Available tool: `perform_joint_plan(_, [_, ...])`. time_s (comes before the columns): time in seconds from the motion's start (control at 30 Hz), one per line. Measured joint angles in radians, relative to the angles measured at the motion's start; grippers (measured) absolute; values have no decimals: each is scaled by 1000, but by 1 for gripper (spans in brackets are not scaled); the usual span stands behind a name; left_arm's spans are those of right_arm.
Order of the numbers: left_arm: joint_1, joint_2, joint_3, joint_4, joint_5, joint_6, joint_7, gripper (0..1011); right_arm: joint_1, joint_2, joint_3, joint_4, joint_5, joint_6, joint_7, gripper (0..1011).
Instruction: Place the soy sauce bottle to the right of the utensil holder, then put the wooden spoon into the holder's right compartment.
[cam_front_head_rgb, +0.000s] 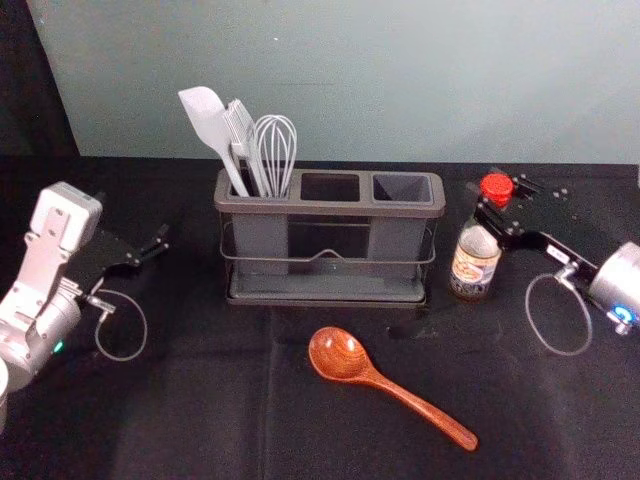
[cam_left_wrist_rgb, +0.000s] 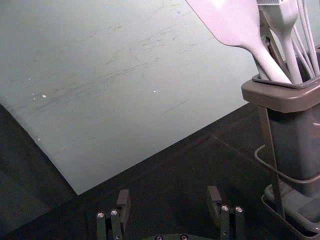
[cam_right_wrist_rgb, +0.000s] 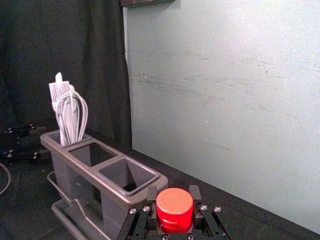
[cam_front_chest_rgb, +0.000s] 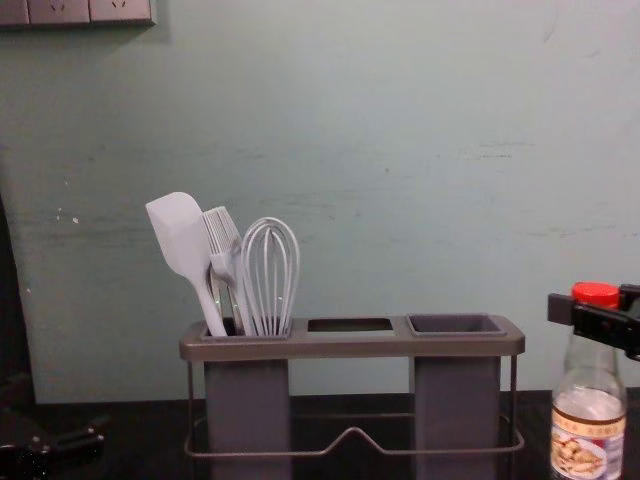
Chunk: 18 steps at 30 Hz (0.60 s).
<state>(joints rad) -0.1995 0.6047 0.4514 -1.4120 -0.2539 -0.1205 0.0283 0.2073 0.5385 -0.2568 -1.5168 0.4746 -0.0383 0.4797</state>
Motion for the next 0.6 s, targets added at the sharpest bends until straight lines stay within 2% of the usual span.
perform_joint_plan(0.23, [0,0,0,0,0,0,0,1005,38,-39,-15,45,-11,-2,-11,381])
perform_joint_plan(0.6, [0,0,0,0,0,0,0,1005,67,-73,-23,95,-21,-9,-16,381])
